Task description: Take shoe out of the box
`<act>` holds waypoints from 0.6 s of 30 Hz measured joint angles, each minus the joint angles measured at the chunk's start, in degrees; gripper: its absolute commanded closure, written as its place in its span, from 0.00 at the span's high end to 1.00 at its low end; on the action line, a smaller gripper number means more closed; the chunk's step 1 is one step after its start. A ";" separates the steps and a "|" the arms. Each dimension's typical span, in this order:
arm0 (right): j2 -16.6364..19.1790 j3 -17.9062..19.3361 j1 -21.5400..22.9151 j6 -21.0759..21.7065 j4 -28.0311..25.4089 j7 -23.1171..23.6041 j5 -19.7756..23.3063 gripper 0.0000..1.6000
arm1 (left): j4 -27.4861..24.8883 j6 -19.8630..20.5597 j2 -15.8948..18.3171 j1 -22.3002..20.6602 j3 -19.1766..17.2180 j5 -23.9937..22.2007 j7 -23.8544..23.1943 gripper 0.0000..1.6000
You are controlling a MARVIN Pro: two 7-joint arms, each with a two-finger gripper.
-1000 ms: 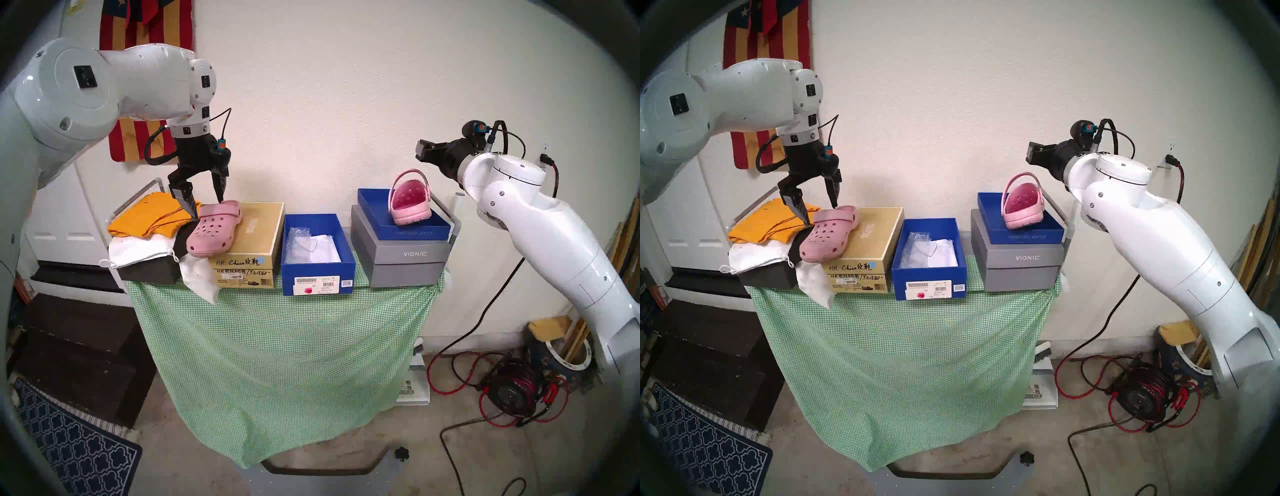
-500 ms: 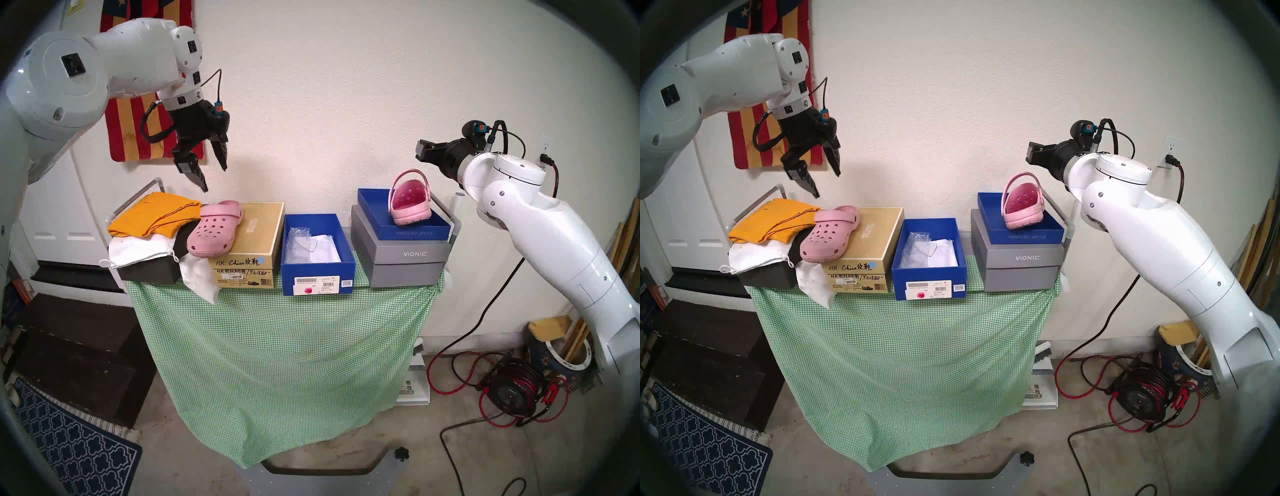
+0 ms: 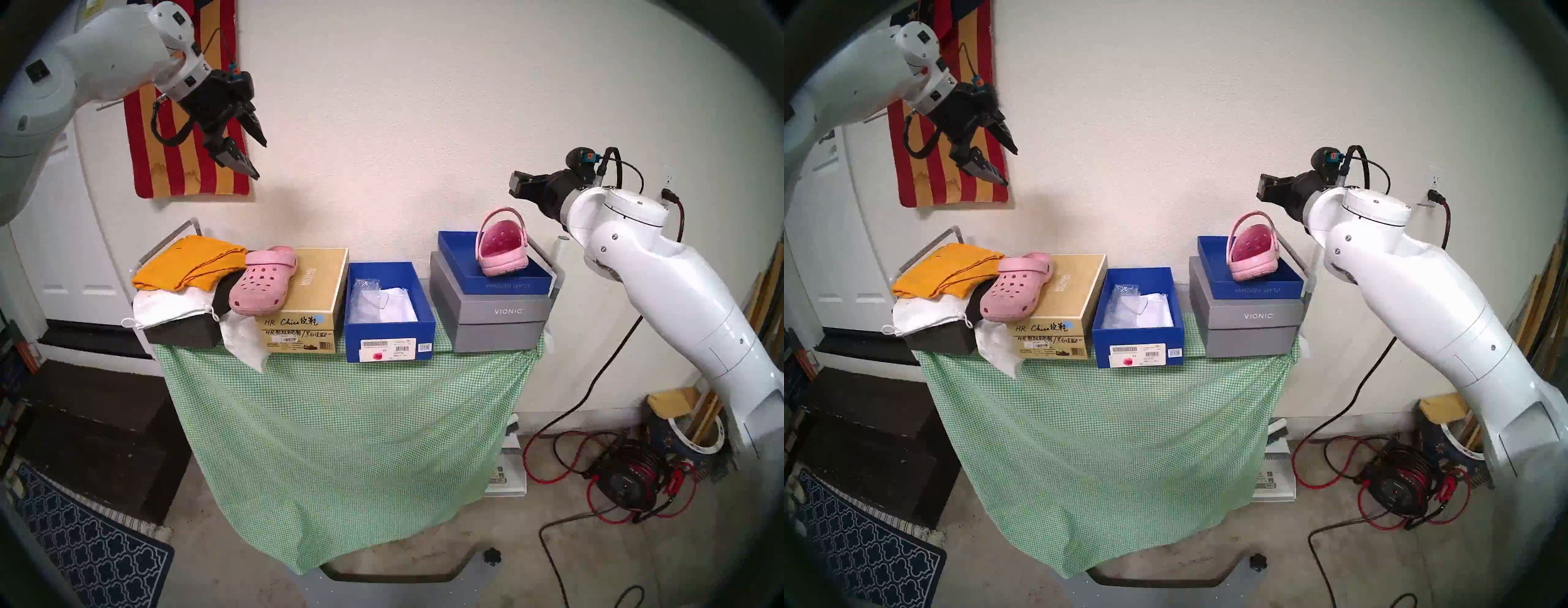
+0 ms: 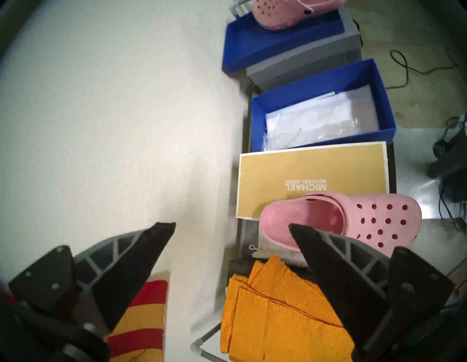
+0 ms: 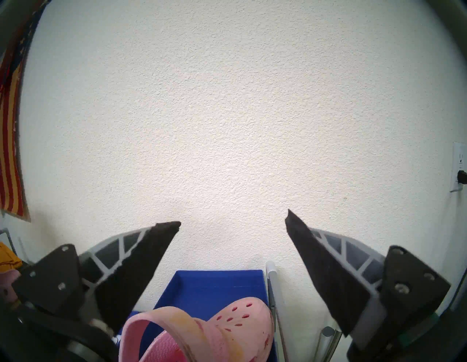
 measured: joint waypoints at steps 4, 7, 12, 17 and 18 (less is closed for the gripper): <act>-0.02 0.02 0.00 0.02 0.00 -0.03 0.00 1.00 | -2.11 0.61 2.86 -0.78 -1.09 -2.87 -2.73 1.00; -0.03 0.03 0.00 0.03 0.00 -0.05 0.00 1.00 | -4.44 0.86 4.54 -0.72 -1.76 -4.61 -5.16 1.00; -0.06 0.05 0.00 0.04 0.00 -0.09 0.00 1.00 | -9.82 1.04 7.89 0.18 -3.47 -7.86 -8.26 1.00; -0.08 0.07 0.00 0.06 0.00 -0.13 0.00 1.00 | -15.05 0.41 11.50 -0.10 -4.59 -10.81 -9.11 1.00; -0.09 0.07 0.00 0.06 0.00 -0.14 0.00 1.00 | -15.52 0.20 11.91 -0.25 -4.66 -11.14 -9.18 1.00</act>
